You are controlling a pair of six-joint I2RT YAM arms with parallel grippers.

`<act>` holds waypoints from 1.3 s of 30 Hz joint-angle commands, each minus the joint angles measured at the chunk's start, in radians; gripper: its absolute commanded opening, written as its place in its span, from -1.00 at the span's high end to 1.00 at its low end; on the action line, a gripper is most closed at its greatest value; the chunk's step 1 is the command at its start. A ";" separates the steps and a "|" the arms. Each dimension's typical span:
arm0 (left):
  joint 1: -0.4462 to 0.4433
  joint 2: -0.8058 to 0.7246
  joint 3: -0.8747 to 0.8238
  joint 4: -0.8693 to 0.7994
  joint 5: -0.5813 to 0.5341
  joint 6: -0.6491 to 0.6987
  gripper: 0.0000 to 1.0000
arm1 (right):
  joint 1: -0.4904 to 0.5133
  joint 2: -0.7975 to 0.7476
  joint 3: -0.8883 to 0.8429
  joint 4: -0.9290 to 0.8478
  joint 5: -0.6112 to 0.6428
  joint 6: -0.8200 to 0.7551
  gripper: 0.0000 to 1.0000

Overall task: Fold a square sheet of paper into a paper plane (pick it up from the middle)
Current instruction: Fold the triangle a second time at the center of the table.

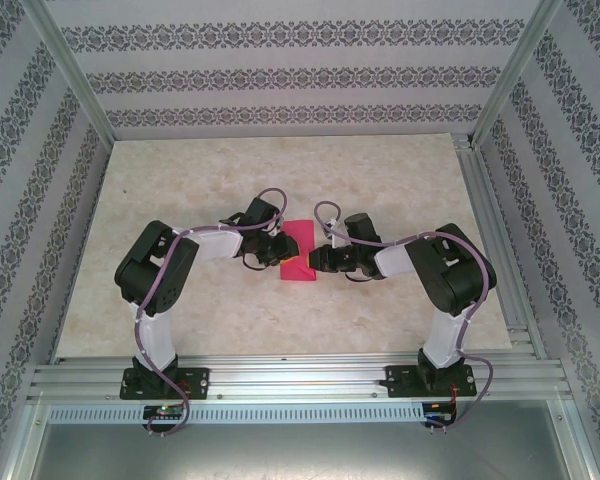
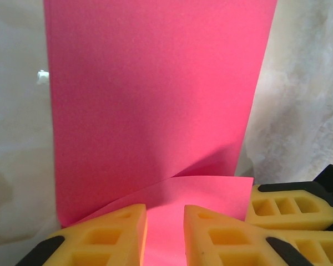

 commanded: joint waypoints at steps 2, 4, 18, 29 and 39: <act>-0.013 0.014 -0.028 -0.006 -0.037 0.015 0.46 | 0.000 0.008 0.014 -0.033 0.044 -0.030 0.75; -0.013 0.016 -0.026 -0.006 -0.036 0.019 0.46 | 0.001 -0.003 0.015 -0.039 0.046 -0.028 0.71; -0.013 0.020 -0.009 -0.029 -0.042 0.038 0.46 | 0.012 -0.255 -0.011 -0.197 0.037 -0.022 0.66; -0.013 0.023 -0.006 -0.028 -0.032 0.047 0.46 | 0.074 -0.177 -0.005 -0.220 0.040 0.002 0.81; -0.013 0.026 0.007 -0.037 -0.024 0.054 0.46 | 0.075 -0.128 0.005 -0.251 0.049 0.000 0.79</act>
